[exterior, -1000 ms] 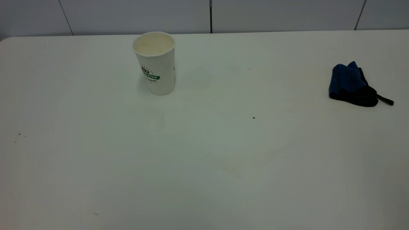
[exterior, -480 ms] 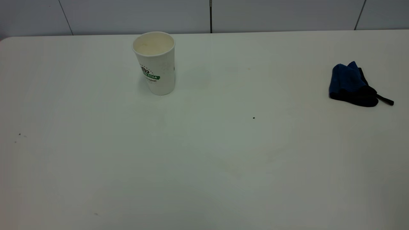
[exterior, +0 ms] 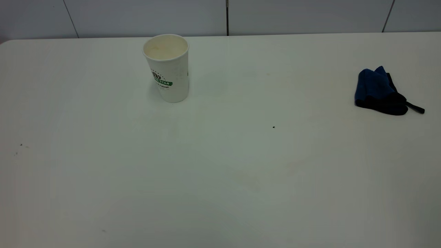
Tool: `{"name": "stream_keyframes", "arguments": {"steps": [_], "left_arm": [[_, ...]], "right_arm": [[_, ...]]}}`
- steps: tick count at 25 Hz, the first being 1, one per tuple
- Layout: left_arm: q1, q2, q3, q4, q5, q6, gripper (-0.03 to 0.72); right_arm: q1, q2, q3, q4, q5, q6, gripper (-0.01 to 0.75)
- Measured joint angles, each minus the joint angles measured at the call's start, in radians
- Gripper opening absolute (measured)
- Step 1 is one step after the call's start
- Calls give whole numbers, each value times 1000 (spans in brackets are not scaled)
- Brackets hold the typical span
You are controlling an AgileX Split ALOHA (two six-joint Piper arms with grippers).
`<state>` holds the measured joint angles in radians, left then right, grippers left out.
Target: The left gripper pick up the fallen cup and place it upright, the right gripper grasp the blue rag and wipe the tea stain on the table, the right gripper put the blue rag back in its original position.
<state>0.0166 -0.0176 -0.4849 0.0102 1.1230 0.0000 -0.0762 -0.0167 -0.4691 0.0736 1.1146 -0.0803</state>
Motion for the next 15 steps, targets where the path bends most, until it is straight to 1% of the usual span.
{"name": "stream_keyframes", "arguments": {"steps": [3,9,15], "left_arm": [[0,0,0,0,0,0,240],[0,0,0,0,0,0,240],[0,0,0,0,0,0,240]], "right_arm": [[4,0,0,0,0,0,545],[63,0,0,0,0,0,545],[66,0,0,0,0,0,545]]}}
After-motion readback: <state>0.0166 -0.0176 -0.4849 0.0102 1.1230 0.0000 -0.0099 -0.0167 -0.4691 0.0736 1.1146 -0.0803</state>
